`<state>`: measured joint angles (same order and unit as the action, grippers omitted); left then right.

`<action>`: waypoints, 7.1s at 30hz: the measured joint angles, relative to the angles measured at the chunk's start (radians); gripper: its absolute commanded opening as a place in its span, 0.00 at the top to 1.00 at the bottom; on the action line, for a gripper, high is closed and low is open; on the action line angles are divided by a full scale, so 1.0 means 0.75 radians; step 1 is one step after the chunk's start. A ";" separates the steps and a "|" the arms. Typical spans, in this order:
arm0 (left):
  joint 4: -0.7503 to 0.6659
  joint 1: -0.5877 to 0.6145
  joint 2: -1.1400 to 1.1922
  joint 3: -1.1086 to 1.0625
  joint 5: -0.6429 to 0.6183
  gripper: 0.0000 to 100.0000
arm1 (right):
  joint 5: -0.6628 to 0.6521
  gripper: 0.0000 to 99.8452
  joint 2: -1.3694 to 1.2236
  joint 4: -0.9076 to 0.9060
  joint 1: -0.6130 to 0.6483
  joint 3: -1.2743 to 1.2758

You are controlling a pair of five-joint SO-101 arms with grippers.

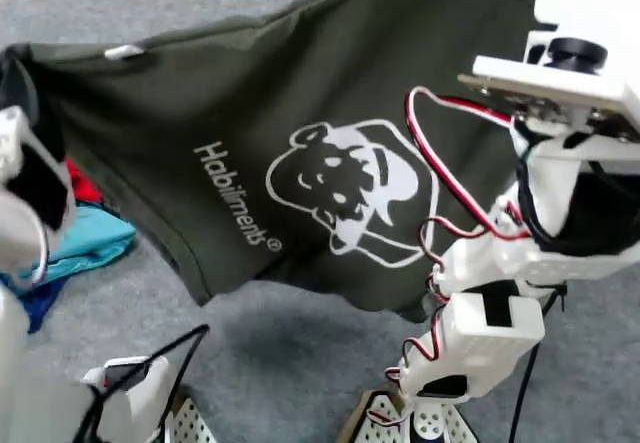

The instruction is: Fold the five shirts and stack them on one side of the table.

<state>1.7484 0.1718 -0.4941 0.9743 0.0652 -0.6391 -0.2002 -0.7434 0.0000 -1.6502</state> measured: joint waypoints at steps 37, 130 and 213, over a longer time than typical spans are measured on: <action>-0.765 0.000 0.867 -0.563 -0.027 0.98 | -0.057 1.00 -0.859 0.192 0.139 0.051; -0.029 -0.215 0.491 -0.286 -0.039 0.98 | 0.448 1.00 0.033 -1.172 -0.497 0.037; -0.495 -0.164 -0.123 -1.086 0.004 0.98 | 0.162 1.00 0.456 -0.526 -0.401 0.908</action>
<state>1.3771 0.0491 -0.5861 0.1596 0.0683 -0.5178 0.1419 -1.1377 -0.3007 -0.9689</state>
